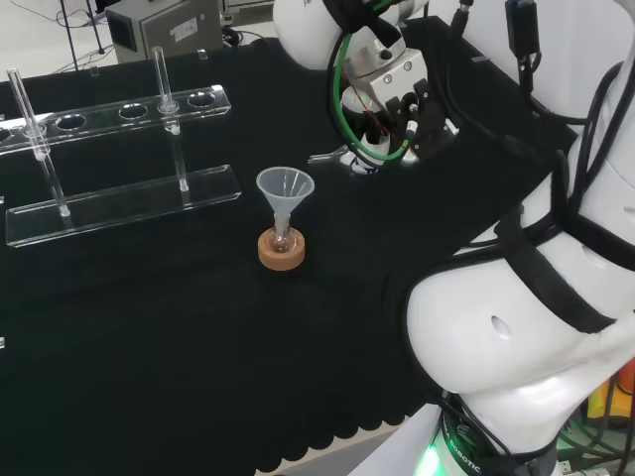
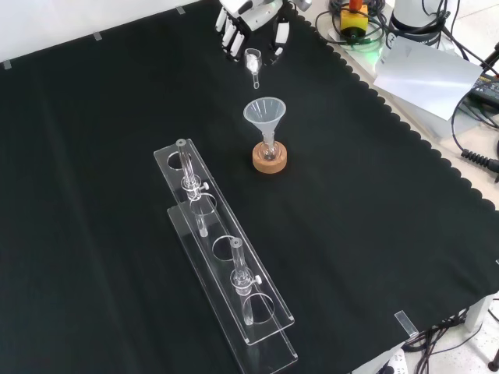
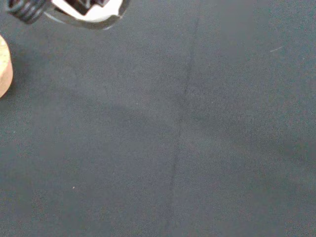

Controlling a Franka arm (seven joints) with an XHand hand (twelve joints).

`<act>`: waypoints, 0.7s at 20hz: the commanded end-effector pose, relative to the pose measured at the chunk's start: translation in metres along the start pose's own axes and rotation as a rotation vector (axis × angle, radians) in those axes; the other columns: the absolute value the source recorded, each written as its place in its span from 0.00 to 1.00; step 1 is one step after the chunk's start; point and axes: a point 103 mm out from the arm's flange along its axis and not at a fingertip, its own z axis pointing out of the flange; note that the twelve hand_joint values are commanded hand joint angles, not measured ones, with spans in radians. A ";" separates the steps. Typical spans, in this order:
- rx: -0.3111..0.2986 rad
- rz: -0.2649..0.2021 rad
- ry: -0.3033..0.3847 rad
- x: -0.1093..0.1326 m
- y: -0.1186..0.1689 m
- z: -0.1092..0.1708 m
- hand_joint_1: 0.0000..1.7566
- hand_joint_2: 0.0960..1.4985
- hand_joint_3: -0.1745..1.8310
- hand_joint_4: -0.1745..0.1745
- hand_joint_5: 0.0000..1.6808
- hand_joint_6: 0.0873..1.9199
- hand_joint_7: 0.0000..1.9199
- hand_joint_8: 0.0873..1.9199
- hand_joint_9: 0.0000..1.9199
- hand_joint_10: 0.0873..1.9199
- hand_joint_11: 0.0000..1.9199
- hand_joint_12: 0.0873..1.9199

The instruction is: Pour all the NaCl from the weighing funnel into the round-bottom flask.

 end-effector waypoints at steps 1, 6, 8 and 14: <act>0.015 -0.009 -0.032 0.005 -0.003 -0.004 0.60 0.45 0.48 1.00 0.61 0.58 0.40 0.30 0.61 0.17 0.44 0.55; 0.033 -0.022 -0.083 0.009 -0.001 -0.006 0.60 0.45 0.48 1.00 0.61 0.58 0.41 0.30 0.61 0.17 0.44 0.54; 0.040 -0.030 -0.104 0.011 0.001 -0.007 0.60 0.45 0.48 1.00 0.61 0.58 0.41 0.30 0.61 0.17 0.45 0.54; 0.056 -0.042 -0.157 0.017 0.007 -0.009 0.60 0.45 0.47 1.00 0.61 0.58 0.42 0.30 0.62 0.17 0.45 0.54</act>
